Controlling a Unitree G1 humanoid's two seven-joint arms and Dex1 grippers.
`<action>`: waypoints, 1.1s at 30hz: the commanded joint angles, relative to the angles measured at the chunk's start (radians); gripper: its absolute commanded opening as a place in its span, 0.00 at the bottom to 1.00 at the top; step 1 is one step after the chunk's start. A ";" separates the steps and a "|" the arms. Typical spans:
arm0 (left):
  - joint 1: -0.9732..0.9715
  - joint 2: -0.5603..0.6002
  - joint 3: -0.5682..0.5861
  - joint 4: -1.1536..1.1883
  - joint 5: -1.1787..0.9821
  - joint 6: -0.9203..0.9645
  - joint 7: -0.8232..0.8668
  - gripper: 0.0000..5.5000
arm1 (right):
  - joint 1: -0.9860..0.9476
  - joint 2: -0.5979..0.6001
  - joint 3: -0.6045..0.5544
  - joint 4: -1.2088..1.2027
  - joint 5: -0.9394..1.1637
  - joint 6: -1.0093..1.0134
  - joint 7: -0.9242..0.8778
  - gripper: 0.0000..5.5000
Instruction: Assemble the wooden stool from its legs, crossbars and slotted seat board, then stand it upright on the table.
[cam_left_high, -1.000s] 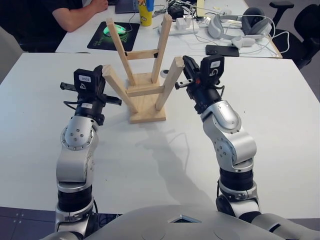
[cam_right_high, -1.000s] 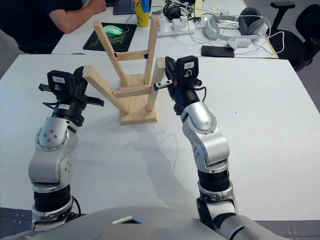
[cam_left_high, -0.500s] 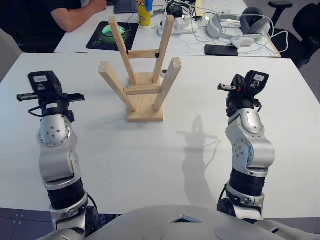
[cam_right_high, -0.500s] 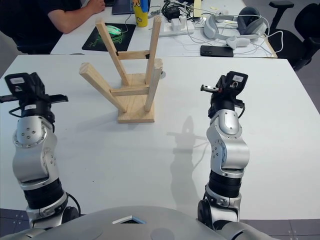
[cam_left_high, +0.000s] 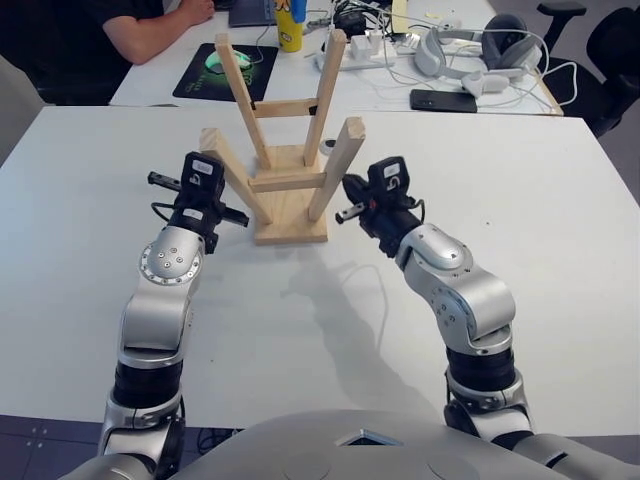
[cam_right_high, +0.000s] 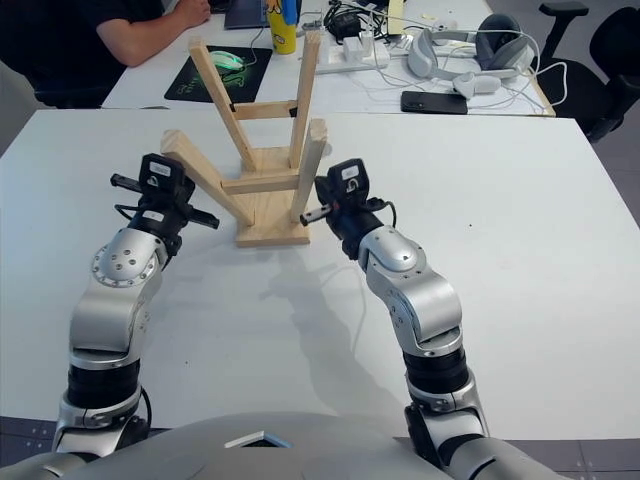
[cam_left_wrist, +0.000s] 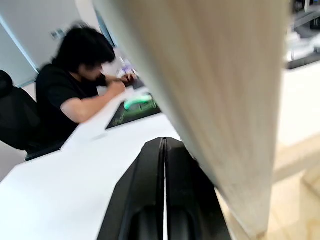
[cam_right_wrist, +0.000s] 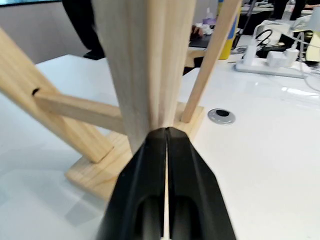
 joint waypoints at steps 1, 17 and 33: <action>0.000 0.015 0.031 0.070 0.008 -0.035 -0.005 0.01 | 0.001 -0.030 -0.020 0.103 0.014 -0.052 0.076 0.00; -0.039 0.021 0.082 0.241 0.017 -0.157 0.001 0.01 | -0.222 -0.074 -0.137 0.497 -0.040 -0.466 0.229 0.00; -0.038 -0.019 0.084 0.276 0.001 -0.210 0.003 0.01 | -0.606 0.043 -0.363 0.041 0.472 -0.296 -0.012 0.00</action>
